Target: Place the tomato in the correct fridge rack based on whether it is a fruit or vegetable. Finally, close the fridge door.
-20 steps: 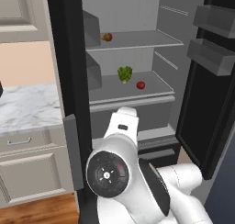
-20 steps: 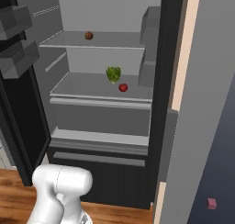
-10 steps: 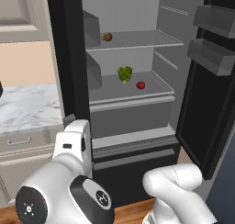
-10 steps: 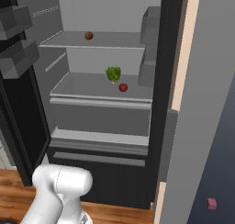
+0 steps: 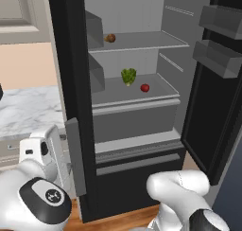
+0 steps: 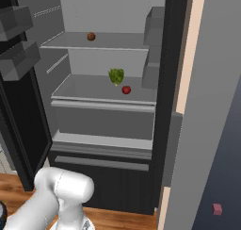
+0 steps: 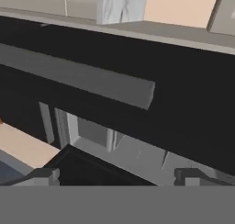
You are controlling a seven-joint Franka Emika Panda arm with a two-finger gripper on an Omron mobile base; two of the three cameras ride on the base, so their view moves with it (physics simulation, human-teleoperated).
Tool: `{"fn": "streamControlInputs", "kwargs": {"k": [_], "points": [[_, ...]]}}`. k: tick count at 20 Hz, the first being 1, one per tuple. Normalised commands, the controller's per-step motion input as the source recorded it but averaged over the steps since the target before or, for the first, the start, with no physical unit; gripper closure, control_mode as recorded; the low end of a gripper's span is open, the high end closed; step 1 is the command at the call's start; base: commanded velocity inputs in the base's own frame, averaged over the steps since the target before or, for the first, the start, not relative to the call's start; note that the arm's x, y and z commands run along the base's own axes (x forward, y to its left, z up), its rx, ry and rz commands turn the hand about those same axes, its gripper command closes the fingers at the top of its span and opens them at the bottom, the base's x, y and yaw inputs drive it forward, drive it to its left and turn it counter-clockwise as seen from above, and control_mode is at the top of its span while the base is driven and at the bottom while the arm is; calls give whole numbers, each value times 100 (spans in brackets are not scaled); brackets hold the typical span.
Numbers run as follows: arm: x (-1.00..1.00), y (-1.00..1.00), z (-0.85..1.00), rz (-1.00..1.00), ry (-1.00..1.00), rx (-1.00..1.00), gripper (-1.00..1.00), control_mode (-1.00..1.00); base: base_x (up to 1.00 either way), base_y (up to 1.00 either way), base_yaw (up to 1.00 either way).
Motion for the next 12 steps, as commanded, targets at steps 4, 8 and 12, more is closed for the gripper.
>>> {"fn": "streamControlInputs", "kwargs": {"k": [4,8,12], "points": [[51,39,-23,-8,0,-11,-100,-100,0,0,0],[44,23,-39,-13,0,-10,-100,-100,0,0,0],[41,21,-38,-12,0,-10,-100,-100,0,0,0]]}}
